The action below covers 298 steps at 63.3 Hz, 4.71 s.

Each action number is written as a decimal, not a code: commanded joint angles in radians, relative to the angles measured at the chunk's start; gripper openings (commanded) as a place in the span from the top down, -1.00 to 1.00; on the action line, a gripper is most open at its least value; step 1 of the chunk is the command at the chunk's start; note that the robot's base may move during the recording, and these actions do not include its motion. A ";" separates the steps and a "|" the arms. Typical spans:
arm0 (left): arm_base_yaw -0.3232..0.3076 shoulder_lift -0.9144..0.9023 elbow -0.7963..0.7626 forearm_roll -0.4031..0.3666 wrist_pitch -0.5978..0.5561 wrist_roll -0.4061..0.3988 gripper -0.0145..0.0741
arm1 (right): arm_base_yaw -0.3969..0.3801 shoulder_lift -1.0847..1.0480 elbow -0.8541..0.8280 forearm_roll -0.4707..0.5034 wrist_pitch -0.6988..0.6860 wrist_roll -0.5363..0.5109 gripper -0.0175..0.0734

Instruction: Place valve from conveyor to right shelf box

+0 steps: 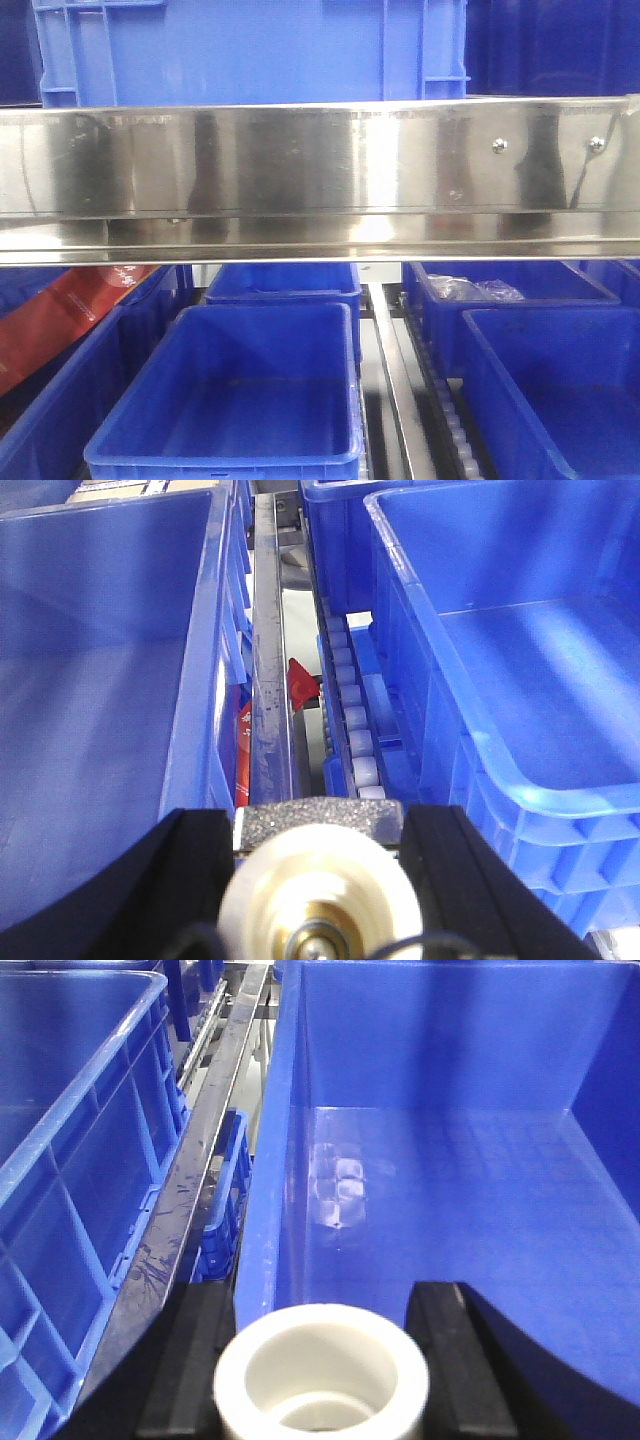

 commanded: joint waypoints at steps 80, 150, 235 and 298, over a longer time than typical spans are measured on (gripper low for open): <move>-0.022 0.027 -0.015 -0.076 -0.342 -0.008 0.92 | 0.043 0.073 -0.193 0.099 -0.273 -0.005 0.95; -0.375 0.680 -0.379 -0.073 -0.315 -0.008 0.50 | 0.462 0.720 -0.551 0.099 -0.331 -0.034 0.56; -0.219 0.075 -0.114 0.060 -0.059 -0.079 0.92 | 0.403 0.100 -0.233 -0.007 -0.184 -0.034 0.95; -0.208 -0.813 1.089 -0.002 -0.632 -0.079 0.92 | 0.403 -0.643 1.083 -0.089 -0.792 -0.034 0.95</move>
